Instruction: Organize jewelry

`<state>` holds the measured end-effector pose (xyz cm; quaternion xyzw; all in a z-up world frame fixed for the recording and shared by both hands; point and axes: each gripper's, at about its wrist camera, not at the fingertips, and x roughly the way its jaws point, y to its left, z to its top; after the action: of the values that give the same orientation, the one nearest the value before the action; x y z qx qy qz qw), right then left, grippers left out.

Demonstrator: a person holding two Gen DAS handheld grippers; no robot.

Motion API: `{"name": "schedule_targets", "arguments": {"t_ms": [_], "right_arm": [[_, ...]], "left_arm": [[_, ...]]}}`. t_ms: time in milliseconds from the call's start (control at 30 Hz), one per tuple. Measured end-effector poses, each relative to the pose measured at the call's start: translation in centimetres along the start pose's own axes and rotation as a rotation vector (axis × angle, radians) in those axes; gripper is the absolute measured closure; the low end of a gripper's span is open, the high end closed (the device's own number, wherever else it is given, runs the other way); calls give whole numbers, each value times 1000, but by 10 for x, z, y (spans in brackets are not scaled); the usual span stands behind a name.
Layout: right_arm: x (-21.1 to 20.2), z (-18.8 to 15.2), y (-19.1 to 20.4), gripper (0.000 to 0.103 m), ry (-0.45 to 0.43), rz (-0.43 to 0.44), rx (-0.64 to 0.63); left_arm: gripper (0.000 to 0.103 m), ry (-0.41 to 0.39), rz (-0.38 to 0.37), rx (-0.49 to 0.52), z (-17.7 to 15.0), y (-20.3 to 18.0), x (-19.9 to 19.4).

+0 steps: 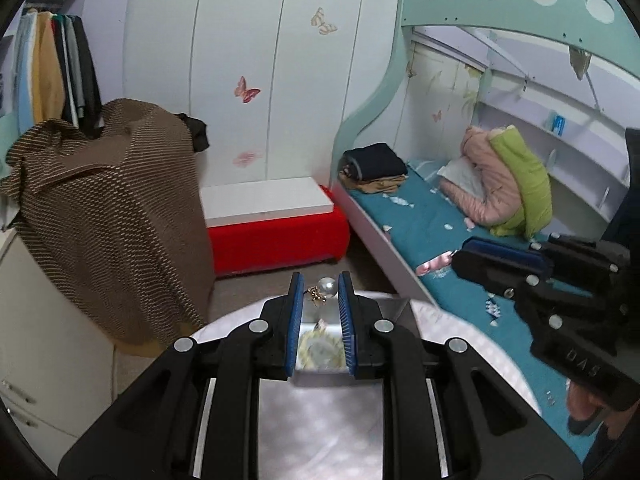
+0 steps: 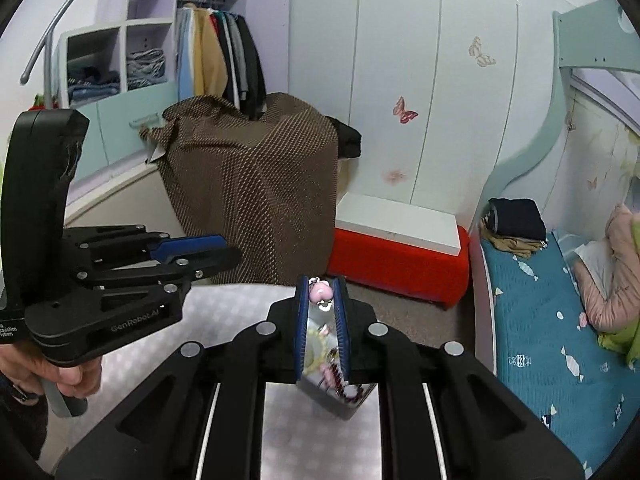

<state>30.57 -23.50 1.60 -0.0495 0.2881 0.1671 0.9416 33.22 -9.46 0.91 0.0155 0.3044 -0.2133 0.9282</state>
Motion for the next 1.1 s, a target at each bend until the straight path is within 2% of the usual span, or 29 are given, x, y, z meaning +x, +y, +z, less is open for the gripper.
{"name": "schedule_targets", "arguments": {"t_ms": [200, 433, 500, 533, 567, 600, 633, 667, 733, 800, 967, 1100], "right_arm": [[33, -3, -19, 92, 90, 14, 63], [66, -22, -36, 90, 183, 34, 152], [72, -27, -43, 88, 193, 56, 203], [73, -28, -46, 79, 196, 58, 221], [73, -30, -48, 76, 196, 58, 235], [73, -32, -50, 70, 194, 59, 250], [73, -34, -51, 63, 194, 62, 261], [71, -35, -51, 58, 188, 58, 271], [65, -35, -52, 20, 160, 42, 285], [58, -36, -51, 7, 131, 45, 309], [47, -37, -45, 7, 128, -6, 319], [29, -36, -37, 7, 94, -11, 331]], "left_arm": [[86, 83, -64, -44, 20, 2, 45], [84, 202, -74, -65, 8, 4, 96], [76, 221, -80, -86, 5, 7, 104], [60, 224, -76, -100, 4, 10, 106], [39, 219, -64, -105, 3, 12, 106], [30, 206, -44, -108, 2, 14, 103], [16, 187, -24, -107, 1, 16, 100], [13, 170, -4, -106, 0, 17, 95], [11, 161, 7, -112, 0, 22, 88], [9, 149, 24, -119, -2, 25, 79], [5, 90, 103, -104, -9, 26, 43], [5, 44, 142, -70, -19, 17, 5]]}}
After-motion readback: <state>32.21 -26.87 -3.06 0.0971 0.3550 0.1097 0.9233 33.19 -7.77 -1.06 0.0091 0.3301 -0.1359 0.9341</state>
